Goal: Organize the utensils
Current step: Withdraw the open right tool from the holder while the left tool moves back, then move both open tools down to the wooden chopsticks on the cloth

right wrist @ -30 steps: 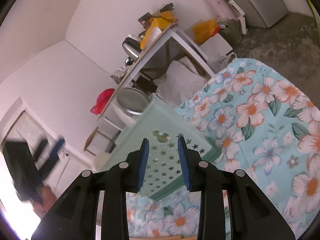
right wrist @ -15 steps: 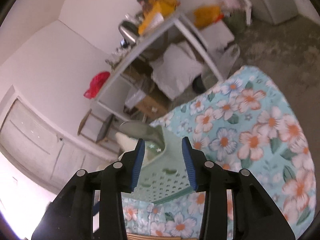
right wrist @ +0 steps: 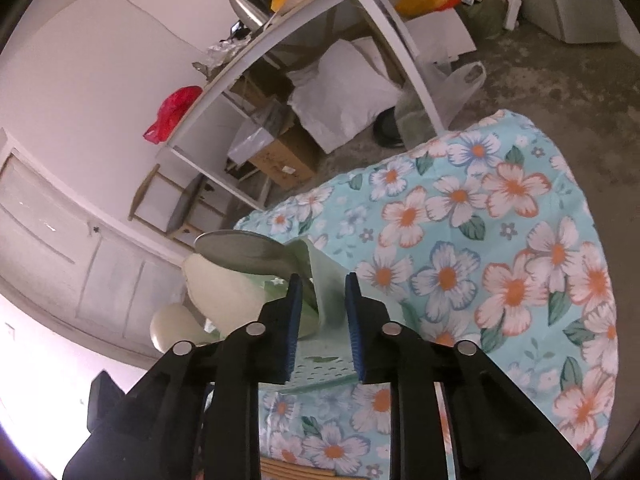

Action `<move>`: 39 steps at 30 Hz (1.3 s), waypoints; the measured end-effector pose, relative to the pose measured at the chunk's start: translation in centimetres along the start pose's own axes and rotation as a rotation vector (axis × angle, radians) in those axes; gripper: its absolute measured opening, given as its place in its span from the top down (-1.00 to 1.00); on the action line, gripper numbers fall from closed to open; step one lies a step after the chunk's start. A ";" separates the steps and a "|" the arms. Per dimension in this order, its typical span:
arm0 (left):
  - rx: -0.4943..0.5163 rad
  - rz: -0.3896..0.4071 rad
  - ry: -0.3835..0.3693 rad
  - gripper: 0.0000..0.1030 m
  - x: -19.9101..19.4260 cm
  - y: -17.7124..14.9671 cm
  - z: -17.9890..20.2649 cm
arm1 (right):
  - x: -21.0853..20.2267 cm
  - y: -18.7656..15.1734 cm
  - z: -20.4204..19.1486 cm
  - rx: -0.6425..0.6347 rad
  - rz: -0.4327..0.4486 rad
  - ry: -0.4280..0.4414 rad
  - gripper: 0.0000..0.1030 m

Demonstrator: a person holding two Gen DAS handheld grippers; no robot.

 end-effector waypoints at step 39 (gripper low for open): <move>-0.123 0.023 -0.186 0.64 -4.4 -2.9 -2.6 | -2.9 -2.6 -2.3 0.015 0.063 -0.015 0.29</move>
Point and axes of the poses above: each gripper's, at about its wrist camera, not at the fingertips, and x roughly the way its jaws point, z to its right, y to its top, the point moved 9 cm from there along x, roughly the way its jaws point, and after that the axes turned 15 degrees about -z, right-handed, at the moved point
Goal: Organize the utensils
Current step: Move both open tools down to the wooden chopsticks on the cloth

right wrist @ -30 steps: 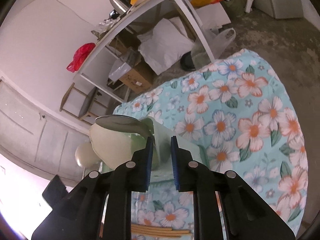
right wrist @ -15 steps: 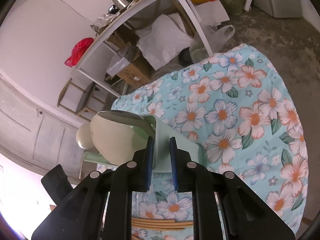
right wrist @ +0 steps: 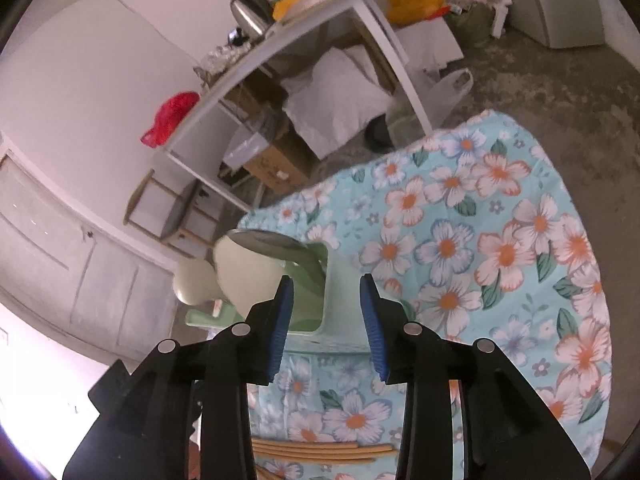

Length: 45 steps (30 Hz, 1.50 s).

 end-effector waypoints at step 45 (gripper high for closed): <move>0.921 -0.138 0.415 0.27 6.2 -19.1 14.3 | 1.1 -26.2 8.7 0.213 -0.089 -0.137 0.16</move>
Point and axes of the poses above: each gripper's, at about its wrist camera, not at the fingertips, and x roughly the way its jaws point, z to its right, y to its top, the point moved 9 cm from there along x, roughly the way its jaws point, and after that the axes turned 15 degrees about -z, right-handed, at the moved point
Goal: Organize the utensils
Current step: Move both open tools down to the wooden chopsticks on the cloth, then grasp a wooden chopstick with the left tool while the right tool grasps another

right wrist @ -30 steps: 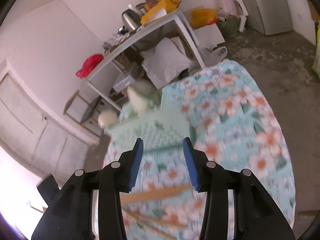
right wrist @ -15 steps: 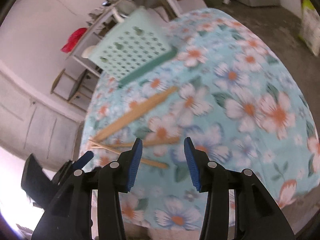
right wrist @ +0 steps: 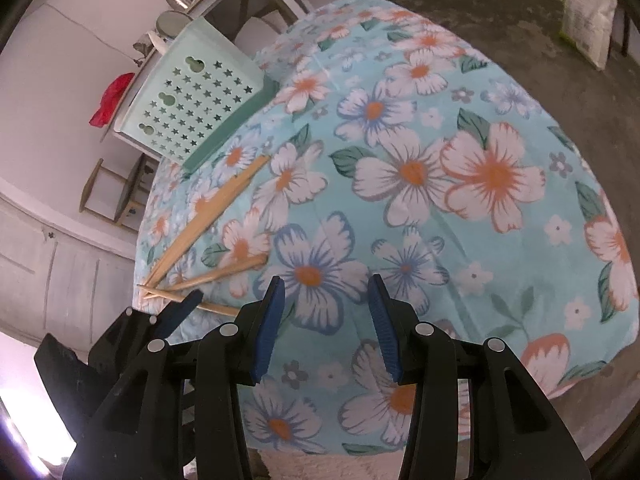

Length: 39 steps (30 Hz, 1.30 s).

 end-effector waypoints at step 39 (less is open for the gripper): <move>-0.649 0.190 0.268 0.88 -14.8 -7.0 -21.3 | 4.8 0.3 -6.1 0.183 -0.093 0.326 0.20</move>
Point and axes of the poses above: each gripper's, at about its wrist camera, not at the fingertips, and x roughly the way its jaws point, z to its right, y to its top, the point moved 9 cm from there along x, roughly the way its jaws point, and after that the axes turned 15 degrees about -z, right-handed, at the moved point
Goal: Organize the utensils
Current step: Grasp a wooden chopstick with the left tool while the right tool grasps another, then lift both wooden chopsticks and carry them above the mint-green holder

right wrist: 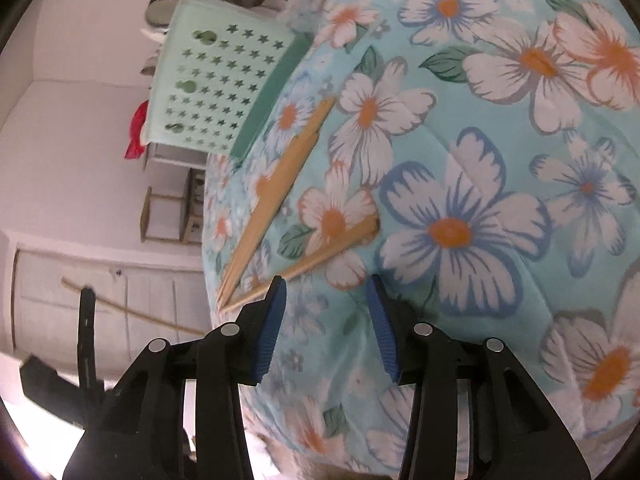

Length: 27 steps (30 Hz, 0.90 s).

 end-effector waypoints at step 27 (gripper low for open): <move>-0.174 -0.031 -0.054 0.87 -0.4 -1.3 -4.9 | -1.2 2.4 2.4 0.225 0.031 0.137 0.54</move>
Point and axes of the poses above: each gripper's, at about its wrist camera, not at the fingertips, and x roughly the way its jaws point, z to its right, y to its top, the point moved 9 cm from there along x, roughly the way its jaws point, and after that the axes turned 15 degrees about -z, right-handed, at the moved point
